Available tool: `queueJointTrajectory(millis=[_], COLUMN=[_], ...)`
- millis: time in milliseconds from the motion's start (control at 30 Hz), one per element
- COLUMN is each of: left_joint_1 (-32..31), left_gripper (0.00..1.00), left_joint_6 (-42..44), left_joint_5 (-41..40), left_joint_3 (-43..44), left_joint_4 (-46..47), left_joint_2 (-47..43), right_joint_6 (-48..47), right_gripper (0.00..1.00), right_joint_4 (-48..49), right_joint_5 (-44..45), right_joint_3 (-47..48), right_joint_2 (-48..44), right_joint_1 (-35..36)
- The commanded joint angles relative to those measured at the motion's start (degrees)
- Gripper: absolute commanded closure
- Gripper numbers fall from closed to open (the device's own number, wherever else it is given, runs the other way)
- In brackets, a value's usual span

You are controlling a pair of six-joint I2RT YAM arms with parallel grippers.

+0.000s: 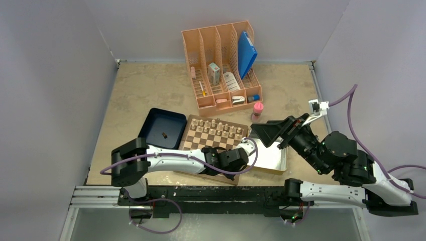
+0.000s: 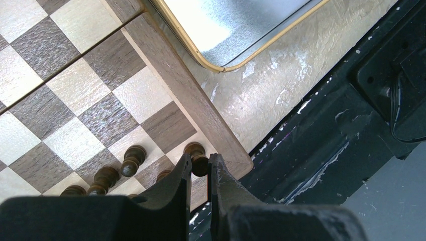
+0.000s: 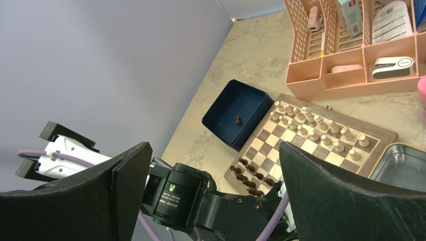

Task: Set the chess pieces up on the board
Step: Place the chess piece on the chessboard.

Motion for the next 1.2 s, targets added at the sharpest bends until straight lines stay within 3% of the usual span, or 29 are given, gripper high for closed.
queueJointTrajectory(millis=[0, 733, 1167], left_joint_1=[-0.43, -0.68, -0.48], left_gripper=[1.00, 0.99, 0.67], left_joint_6=[-1.51, -3.46, -4.01], left_joint_5=[0.25, 0.71, -0.67], left_joint_3=[0.68, 1.07, 1.94], left_joint_4=[-0.41, -3.23, -1.07], left_joint_2=[-0.70, -1.40, -3.24], right_joint_6=[-0.17, -0.41, -1.45], right_gripper=[0.01, 0.01, 0.01], right_joint_4=[2.10, 2.12, 3.56], right_joint_5=[0.33, 0.16, 0.78], right_joint_3=[0.11, -0.22, -2.19], right_joint_2=[-0.29, 0.72, 1.39], right_joint_1=[0.34, 0.34, 0.34])
